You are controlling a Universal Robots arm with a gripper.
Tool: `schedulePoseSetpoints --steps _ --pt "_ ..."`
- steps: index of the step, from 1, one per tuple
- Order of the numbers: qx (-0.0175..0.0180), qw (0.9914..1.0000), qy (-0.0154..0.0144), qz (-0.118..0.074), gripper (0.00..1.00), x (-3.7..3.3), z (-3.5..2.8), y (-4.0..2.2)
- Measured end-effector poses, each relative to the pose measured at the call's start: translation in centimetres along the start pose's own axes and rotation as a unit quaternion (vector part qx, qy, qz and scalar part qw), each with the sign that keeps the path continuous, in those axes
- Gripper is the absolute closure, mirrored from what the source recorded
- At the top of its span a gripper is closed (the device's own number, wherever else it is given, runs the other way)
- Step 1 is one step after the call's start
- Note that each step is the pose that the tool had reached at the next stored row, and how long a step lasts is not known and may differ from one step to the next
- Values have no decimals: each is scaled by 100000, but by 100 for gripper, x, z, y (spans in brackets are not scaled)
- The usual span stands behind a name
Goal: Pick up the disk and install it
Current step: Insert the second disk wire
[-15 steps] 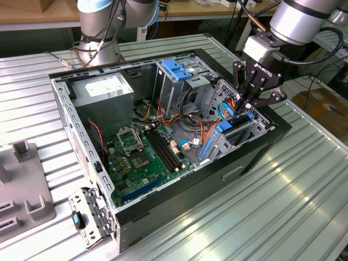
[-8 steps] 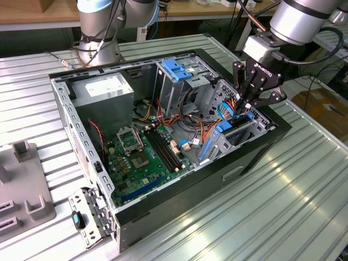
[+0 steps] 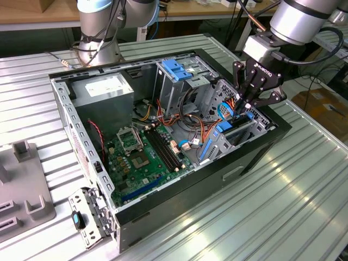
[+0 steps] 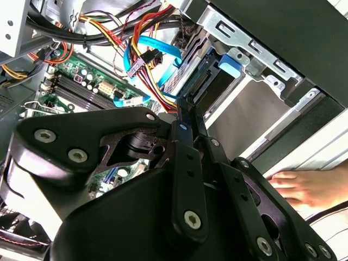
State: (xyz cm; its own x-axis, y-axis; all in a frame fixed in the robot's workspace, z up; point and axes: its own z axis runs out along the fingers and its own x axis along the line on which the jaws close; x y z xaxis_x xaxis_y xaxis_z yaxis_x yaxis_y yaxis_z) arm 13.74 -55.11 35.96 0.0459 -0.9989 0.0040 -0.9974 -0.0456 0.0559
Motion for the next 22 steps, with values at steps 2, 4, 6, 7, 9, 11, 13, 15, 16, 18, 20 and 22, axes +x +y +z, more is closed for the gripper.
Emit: schedulePoseSetpoints --steps 2,4,6,7,9,11,13,15,16,18,20,22 --pt "-38 100000 -4 2 84 0 0 0" --pt "-95 100000 -6 0 84 0 0 0" --pt "-134 100000 -9 2 84 0 0 0" --pt "-165 100000 -10 0 84 0 0 0" --pt "-240 100000 -14 1 84 0 0 0" --pt "-274 100000 -12 0 84 0 0 0" --pt "-321 99999 -13 1 84 0 0 0" --pt "-381 99999 -17 -1 84 0 0 0" --pt "-397 99999 -20 0 84 0 0 0" --pt "-441 99999 -21 -2 84 0 0 0" --pt "-503 99999 -22 0 84 0 0 0" --pt "-545 99999 -29 -1 84 0 0 0"
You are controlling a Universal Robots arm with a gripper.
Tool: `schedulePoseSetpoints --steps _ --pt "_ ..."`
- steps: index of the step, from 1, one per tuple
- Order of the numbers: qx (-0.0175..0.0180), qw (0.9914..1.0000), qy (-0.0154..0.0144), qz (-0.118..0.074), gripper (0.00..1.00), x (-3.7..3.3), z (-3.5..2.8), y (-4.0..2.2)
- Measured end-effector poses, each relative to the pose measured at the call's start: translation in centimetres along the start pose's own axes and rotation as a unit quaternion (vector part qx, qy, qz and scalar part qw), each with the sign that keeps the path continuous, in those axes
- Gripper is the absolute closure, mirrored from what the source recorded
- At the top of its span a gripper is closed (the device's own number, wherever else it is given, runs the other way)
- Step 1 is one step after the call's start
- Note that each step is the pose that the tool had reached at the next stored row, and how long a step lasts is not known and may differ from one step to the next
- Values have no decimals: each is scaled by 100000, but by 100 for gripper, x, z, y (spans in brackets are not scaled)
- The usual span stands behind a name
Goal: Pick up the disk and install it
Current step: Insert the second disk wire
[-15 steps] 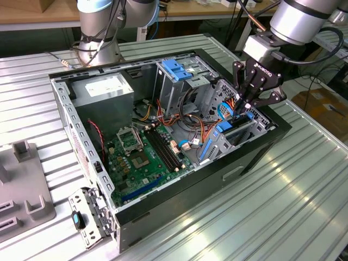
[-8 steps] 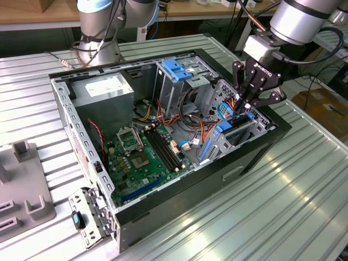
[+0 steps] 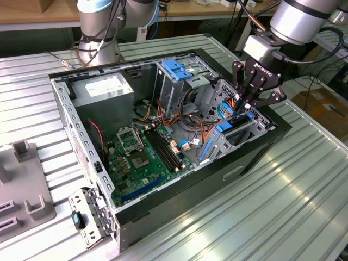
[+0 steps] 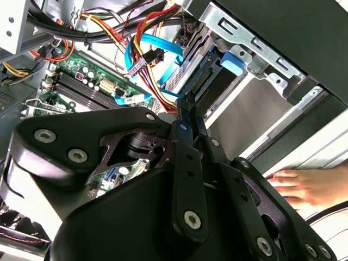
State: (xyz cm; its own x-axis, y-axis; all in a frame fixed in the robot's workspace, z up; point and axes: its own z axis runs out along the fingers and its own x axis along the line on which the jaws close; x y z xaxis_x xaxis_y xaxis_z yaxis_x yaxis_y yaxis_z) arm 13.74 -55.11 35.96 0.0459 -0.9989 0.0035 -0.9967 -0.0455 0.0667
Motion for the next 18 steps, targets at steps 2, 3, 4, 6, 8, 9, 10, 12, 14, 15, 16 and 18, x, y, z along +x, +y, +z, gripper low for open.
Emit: schedulePoseSetpoints --steps 2,3,4,6,8,9,10,12,14,15,16,18 --pt "-54 100000 -1 -2 84 0 0 0" --pt "-77 100000 -2 -1 84 0 0 0" --pt "-115 100000 -4 -4 84 0 0 0" --pt "-160 100000 -8 -1 84 0 0 0" --pt "-222 100000 -9 -3 84 0 0 0" --pt "-264 100000 -12 -3 84 0 0 0" --pt "-295 100000 -11 -4 84 0 0 0" --pt "-339 99999 -16 -4 84 0 0 0" --pt "-385 99999 -12 -4 84 0 0 0" --pt "-434 99999 -18 -3 84 0 0 0" --pt "-471 99999 -20 -4 84 0 0 0" --pt "-531 99999 -21 -5 84 0 0 0"
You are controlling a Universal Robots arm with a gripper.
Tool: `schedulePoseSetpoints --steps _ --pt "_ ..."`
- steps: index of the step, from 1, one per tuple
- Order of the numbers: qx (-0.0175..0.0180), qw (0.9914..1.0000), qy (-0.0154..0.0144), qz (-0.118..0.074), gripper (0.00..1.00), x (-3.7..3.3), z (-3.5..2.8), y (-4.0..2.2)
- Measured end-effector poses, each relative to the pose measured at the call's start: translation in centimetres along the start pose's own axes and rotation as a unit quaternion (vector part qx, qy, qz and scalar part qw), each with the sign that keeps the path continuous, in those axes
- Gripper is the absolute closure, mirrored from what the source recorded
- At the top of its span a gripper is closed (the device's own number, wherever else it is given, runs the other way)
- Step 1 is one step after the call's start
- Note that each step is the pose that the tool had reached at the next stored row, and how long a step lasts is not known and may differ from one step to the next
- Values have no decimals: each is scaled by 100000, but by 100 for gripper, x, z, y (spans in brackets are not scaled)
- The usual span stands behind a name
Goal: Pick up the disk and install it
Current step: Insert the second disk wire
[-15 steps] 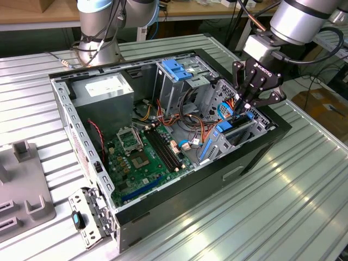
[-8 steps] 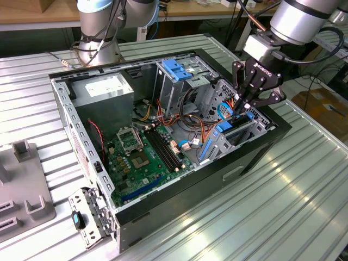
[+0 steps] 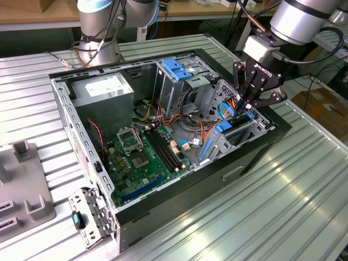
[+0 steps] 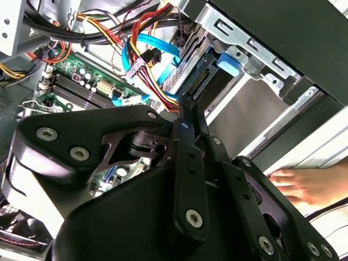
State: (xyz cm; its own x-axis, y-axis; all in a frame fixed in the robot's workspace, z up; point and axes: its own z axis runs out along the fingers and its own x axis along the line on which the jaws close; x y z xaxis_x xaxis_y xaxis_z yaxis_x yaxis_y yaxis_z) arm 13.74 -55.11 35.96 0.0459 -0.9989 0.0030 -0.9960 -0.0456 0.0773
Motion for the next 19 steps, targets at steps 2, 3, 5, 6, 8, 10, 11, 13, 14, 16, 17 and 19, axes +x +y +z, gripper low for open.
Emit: schedulePoseSetpoints --steps 2,3,5,6,8,10,11,13,14,16,17,19 --pt "-70 100000 -3 1 84 0 0 0" --pt "-109 100000 -6 0 84 0 0 0" --pt "-186 100000 -9 2 84 0 0 0" --pt "-219 100000 -11 0 84 0 0 0" --pt "-288 100000 -14 -1 84 0 0 0" --pt "-341 99999 -17 -2 84 0 0 0" --pt "-362 99999 -18 -2 84 0 0 0" --pt "-405 99999 -19 0 84 0 0 0" --pt "-424 99999 -22 -1 84 0 0 0" --pt "-491 99999 -25 -3 84 0 0 0" --pt "-527 99999 -25 -3 84 0 0 0" --pt "-575 99998 -28 -4 84 0 0 0"
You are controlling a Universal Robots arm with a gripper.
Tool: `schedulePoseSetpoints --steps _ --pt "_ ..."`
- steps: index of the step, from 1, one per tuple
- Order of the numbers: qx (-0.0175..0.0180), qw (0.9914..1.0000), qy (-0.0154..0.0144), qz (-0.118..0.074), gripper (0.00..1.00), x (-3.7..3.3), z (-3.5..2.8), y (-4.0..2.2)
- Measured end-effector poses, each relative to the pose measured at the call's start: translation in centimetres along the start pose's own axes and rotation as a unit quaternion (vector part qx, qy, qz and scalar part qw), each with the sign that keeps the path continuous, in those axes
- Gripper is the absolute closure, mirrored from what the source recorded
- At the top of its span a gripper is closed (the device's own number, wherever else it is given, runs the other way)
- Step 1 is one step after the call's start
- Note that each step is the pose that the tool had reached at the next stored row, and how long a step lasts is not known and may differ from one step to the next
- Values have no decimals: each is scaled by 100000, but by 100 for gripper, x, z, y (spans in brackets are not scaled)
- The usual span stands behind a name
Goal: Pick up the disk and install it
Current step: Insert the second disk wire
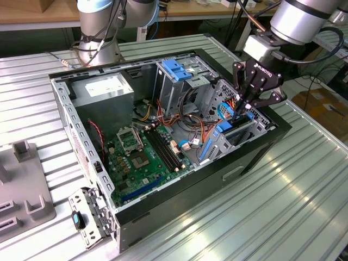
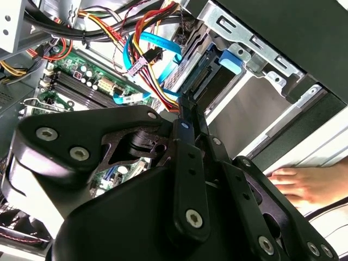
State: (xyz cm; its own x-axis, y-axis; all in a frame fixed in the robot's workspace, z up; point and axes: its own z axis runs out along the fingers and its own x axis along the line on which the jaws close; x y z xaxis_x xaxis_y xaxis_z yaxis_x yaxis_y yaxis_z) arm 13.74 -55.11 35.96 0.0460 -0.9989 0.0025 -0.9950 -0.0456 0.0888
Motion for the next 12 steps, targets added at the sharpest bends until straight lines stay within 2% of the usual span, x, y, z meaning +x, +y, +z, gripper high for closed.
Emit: schedulePoseSetpoints --steps 12 --pt "-339 99999 -16 -2 84 0 0 0"
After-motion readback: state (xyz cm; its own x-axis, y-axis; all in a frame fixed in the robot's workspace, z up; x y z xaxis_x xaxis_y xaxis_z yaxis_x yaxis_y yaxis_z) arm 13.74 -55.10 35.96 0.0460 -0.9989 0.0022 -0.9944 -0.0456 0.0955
